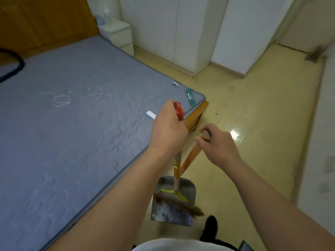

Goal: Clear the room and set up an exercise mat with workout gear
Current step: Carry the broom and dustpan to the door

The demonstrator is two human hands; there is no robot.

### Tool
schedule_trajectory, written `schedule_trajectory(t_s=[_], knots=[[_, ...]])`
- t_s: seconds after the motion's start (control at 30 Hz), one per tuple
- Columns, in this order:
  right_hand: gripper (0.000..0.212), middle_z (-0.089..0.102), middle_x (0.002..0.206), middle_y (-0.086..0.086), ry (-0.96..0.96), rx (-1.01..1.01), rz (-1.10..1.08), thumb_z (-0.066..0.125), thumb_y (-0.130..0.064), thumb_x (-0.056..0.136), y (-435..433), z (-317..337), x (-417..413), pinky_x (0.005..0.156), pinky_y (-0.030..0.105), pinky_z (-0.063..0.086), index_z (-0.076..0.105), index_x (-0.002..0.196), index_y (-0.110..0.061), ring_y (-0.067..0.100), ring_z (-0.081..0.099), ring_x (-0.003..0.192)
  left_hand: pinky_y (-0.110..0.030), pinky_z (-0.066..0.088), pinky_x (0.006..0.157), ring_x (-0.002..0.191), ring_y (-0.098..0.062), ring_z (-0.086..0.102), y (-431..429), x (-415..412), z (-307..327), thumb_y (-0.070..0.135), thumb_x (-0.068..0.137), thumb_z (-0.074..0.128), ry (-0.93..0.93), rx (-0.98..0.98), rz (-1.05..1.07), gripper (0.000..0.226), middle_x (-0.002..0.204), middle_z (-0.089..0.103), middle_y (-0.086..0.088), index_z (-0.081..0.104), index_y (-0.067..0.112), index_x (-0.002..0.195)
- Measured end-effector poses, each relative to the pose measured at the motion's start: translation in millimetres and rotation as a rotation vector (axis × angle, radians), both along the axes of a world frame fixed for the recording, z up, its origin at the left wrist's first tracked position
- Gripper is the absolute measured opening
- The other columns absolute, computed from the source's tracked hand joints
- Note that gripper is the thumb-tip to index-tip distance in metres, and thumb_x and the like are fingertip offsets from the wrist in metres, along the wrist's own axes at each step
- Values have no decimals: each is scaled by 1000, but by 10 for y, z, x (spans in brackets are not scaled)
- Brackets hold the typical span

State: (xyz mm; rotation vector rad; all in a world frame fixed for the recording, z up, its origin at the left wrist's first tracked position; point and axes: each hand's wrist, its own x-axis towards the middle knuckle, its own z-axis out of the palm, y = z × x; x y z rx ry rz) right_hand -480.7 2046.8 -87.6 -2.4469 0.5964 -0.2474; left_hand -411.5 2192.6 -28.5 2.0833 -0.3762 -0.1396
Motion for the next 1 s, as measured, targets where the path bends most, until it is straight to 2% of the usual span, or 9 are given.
schedule_trajectory(t_s=[0.1, 0.17, 0.27, 0.33, 0.43, 0.53, 0.67, 0.9, 1.0], knots=[[33, 66, 94, -4, -108, 25, -97, 76, -38, 87, -487, 177, -60, 73, 28, 54, 62, 113, -24, 16, 64, 87, -20, 47, 68, 84, -2, 57, -592, -86, 88, 28, 101, 57, -35, -107, 46, 13, 92, 59, 15, 53, 29, 113], [39, 68, 101, -4, -143, 65, -171, 79, -37, 85, -852, 270, -82, 73, 20, 50, 65, 119, -22, 12, 64, 90, -24, 49, 67, 81, -3, 59, -1035, -146, 99, 39, 101, 53, -35, -147, 66, 14, 88, 61, 13, 55, 29, 111], [23, 65, 84, -12, -147, 65, -236, 80, -35, 84, -1402, 332, -139, 59, 11, 40, 69, 100, -23, 1, 58, 71, -34, 55, 72, 78, -6, 60, -1693, -233, 99, 48, 101, 47, -28, -159, 42, 19, 84, 61, 11, 52, 30, 105], [18, 62, 76, -13, -144, 61, -251, 79, -35, 85, -1743, 346, -154, 55, 13, 42, 64, 88, -25, 0, 56, 66, -40, 57, 77, 80, -7, 61, -2099, -252, 122, 47, 102, 44, -17, -146, 0, 18, 88, 62, 9, 50, 31, 105], [20, 66, 77, -10, -168, 58, -282, 79, -38, 84, -2213, 375, -154, 60, 23, 54, 69, 91, -22, 5, 61, 68, -42, 56, 85, 90, -8, 63, -2589, -237, 207, 44, 103, 43, -11, -156, -63, 18, 97, 65, 9, 49, 29, 111], [24, 65, 81, -10, -216, 68, -319, 80, -37, 84, -2656, 479, -125, 60, 17, 49, 70, 99, -22, 7, 62, 74, -45, 56, 89, 97, -9, 65, -2963, -146, 295, 43, 103, 45, -29, -180, -108, 23, 100, 67, 11, 52, 27, 117], [26, 65, 84, -10, -266, 59, -368, 79, -37, 84, -3207, 607, -39, 58, 12, 43, 70, 103, -22, 5, 62, 76, -48, 57, 85, 91, -10, 67, -3395, 71, 386, 44, 101, 48, -75, -214, -164, 20, 93, 69, 10, 54, 29, 114], [26, 58, 79, -19, -292, 47, -442, 78, -34, 86, -3993, 670, 310, 58, 7, 38, 69, 108, -23, -3, 56, 70, -43, 58, 87, 93, -8, 67, -4214, 526, 498, 42, 101, 49, -98, -201, -282, 27, 99, 70, 11, 58, 22, 118], [27, 61, 82, -14, -280, 32, -477, 77, -34, 87, -4308, 676, 521, 58, 8, 39, 69, 108, -21, 1, 57, 72, -40, 58, 86, 92, -6, 68, -4564, 836, 465, 41, 101, 49, -113, -197, -334, 29, 99, 70, 11, 58, 21, 119]])
